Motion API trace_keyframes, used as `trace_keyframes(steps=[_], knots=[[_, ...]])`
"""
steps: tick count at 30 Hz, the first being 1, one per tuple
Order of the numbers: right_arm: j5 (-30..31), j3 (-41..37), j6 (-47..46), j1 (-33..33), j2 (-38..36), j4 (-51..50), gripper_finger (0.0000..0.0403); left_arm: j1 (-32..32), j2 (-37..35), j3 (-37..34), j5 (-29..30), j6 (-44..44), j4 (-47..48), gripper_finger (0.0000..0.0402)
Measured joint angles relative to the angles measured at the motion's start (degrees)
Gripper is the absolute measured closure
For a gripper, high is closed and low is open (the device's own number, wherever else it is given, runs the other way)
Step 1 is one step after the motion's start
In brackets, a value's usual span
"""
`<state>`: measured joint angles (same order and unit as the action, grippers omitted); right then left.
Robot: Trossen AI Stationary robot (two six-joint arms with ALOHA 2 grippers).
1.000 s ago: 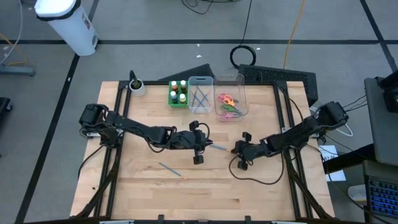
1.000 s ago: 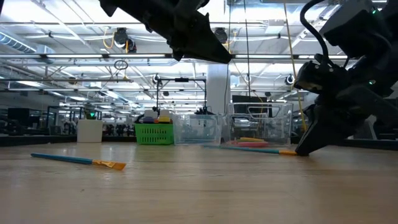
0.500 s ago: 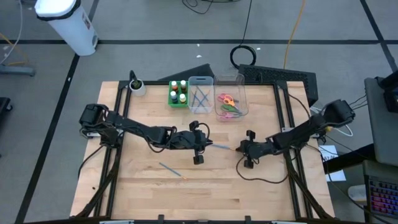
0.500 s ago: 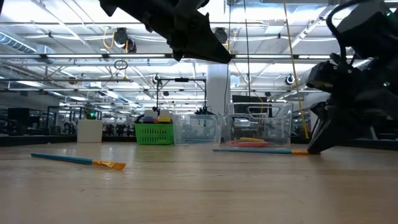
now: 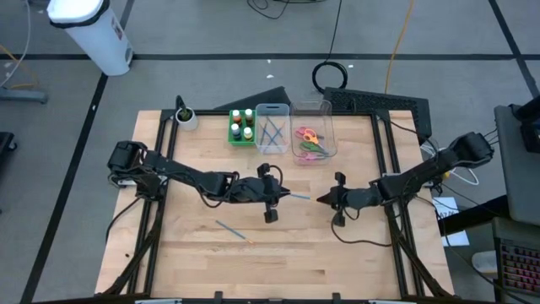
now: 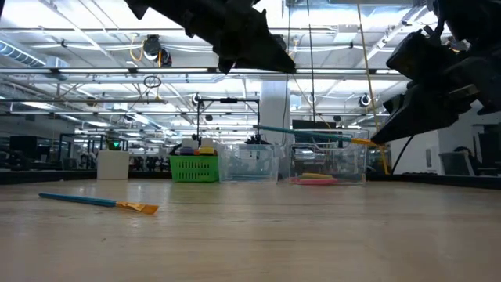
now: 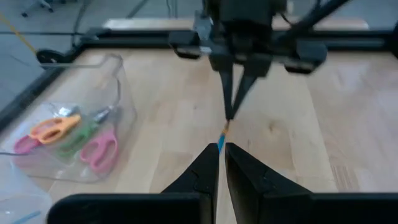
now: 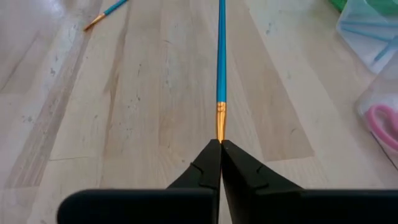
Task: Pick & Place Paint Supplies
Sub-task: Put the blue paint brush into the white bin
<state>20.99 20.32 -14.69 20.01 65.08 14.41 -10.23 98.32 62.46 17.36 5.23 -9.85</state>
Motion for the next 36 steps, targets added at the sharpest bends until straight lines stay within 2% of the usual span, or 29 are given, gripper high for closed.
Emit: trace_keyframes(steps=[3, 5, 11, 17, 22, 26, 31, 36], knots=[[0.0, 0.0, 0.4, 0.0, -0.5, 0.0, 0.0402, 0.0, 0.0, 0.0, 0.8, 1.1, -2.3, 0.0354], [0.1, 0.0, 0.4, 0.0, -0.5, 0.3, 0.0402, 0.0, 0.0, 0.0, 0.9, 1.4, -4.0, 0.0333], [2.4, 0.1, 1.7, -0.2, -0.5, 1.0, 0.0402, 0.0, -1.1, -0.1, 1.2, 1.2, -6.8, 0.022], [3.2, 0.1, 5.5, -1.1, -0.7, 5.9, 0.0402, -0.1, -9.1, -0.1, 0.9, -0.3, -4.4, 0.0124], [3.0, 0.2, 9.6, -3.2, -0.7, 10.5, 0.0402, -0.2, -16.6, -1.2, 1.4, -2.1, -0.5, 0.0091], [3.0, 0.2, 11.4, -5.4, -1.0, 12.8, 0.0402, -0.2, -20.4, -8.9, 3.7, -1.4, -2.7, 0.0086], [3.0, 0.2, 13.2, -8.5, -1.0, 16.2, 0.0403, 0.1, -25.6, -22.7, 5.7, 1.0, -20.2, 0.0085], [3.0, 0.2, 16.5, -11.4, -1.0, 23.7, 0.0403, 0.0, -25.7, -33.9, 5.4, 2.0, -42.4, 0.0084]])
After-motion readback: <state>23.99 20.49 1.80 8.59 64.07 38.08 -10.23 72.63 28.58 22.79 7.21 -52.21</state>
